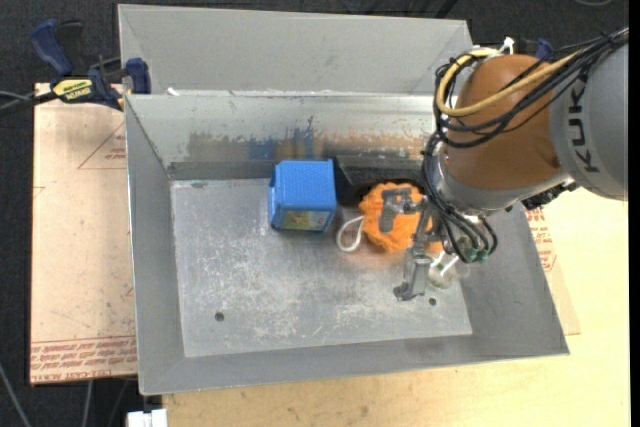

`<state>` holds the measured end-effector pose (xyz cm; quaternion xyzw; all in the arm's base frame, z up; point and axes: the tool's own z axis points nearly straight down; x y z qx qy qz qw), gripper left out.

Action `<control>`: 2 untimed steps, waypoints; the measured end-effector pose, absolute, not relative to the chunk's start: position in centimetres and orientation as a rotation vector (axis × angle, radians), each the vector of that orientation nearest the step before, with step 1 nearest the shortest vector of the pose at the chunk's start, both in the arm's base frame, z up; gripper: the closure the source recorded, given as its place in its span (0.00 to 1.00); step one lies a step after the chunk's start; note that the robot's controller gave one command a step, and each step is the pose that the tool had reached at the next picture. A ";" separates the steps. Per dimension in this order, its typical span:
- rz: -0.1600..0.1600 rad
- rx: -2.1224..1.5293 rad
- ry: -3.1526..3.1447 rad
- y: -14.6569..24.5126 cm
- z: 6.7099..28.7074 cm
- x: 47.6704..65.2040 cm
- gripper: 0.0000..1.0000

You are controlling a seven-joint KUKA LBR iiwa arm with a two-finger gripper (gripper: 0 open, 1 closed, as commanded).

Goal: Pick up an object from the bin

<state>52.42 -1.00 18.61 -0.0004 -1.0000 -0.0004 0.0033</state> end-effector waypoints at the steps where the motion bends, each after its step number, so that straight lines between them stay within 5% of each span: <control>1: -0.001 -0.001 -3.142 -1.0 19.1 52.6 0.00; 2: -0.002 0.148 -3.143 -4.2 15.2 54.4 0.00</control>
Offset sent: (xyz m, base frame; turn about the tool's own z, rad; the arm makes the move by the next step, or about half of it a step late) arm 0.0496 -0.0994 -0.1161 -0.2704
